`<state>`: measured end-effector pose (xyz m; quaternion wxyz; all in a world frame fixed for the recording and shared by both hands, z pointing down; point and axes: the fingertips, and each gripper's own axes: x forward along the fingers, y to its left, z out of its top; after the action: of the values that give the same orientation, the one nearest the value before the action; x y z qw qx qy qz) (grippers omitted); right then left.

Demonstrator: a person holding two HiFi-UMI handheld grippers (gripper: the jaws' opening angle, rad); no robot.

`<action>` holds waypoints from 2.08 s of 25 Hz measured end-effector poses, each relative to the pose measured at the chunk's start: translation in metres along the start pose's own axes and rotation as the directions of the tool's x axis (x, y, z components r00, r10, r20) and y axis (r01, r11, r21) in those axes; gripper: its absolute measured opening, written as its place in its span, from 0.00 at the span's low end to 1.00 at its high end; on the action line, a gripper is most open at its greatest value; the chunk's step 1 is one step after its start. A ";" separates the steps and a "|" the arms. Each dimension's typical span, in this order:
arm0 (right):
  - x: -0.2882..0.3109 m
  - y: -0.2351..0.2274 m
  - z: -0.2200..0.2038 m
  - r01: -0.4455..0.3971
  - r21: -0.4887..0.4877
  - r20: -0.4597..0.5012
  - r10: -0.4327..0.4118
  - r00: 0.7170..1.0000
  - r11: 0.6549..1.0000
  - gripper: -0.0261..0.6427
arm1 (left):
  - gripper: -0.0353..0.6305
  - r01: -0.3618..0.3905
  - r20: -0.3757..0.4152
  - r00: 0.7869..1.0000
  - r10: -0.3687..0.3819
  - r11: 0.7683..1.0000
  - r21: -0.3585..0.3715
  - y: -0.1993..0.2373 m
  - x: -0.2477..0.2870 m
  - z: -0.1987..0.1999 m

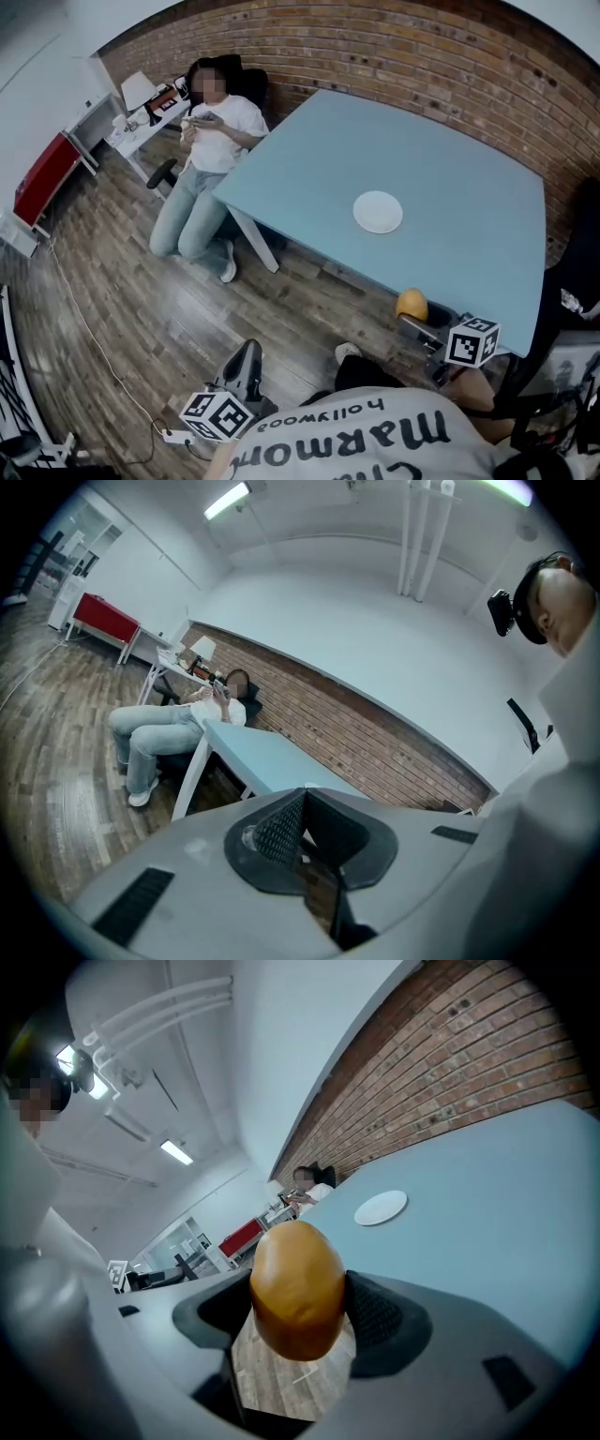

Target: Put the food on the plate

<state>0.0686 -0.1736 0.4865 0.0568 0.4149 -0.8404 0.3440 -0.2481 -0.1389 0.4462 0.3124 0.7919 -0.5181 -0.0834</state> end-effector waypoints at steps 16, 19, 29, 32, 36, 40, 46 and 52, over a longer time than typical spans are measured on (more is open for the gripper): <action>0.087 -0.085 0.098 -0.044 -0.038 -0.050 0.042 0.998 0.998 0.51 | 0.06 -0.064 0.022 0.998 0.063 0.998 0.009 0.001 0.111 0.041; 0.104 -0.092 0.110 -0.065 -0.046 -0.064 0.062 0.996 0.997 0.51 | 0.06 -0.089 0.031 0.996 0.089 0.996 0.001 0.006 0.120 0.045; 0.146 -0.124 0.134 -0.093 -0.031 -0.101 0.089 0.991 0.995 0.51 | 0.06 -0.152 0.036 0.988 0.152 0.988 -0.004 0.013 0.150 0.060; 0.158 -0.135 0.137 -0.094 -0.047 -0.115 0.088 0.989 0.994 0.51 | 0.06 -0.171 0.028 0.985 0.171 0.985 -0.001 0.014 0.155 0.064; 0.176 -0.153 0.143 -0.084 -0.084 -0.123 0.073 0.990 0.993 0.51 | 0.06 -0.203 0.018 0.979 0.203 0.979 0.019 0.017 0.157 0.065; 0.189 -0.160 0.148 -0.086 -0.083 -0.113 0.076 0.991 0.993 0.51 | 0.06 -0.231 0.003 0.973 0.231 0.973 0.016 0.024 0.158 0.061; 0.195 -0.178 0.164 -0.040 -0.135 -0.086 0.028 0.996 0.990 0.51 | 0.06 -0.216 -0.012 0.976 0.216 0.975 0.044 0.029 0.173 0.058; 0.216 -0.181 0.170 0.026 -0.461 -0.163 -0.114 0.980 0.887 0.51 | 0.06 -0.159 -0.045 0.986 0.163 0.984 0.080 0.038 0.199 0.066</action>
<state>0.0944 -0.4975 0.5364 0.2432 0.3862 -0.8730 0.1719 -0.2182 -0.3495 0.4542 0.3008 0.7605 -0.5752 -0.0178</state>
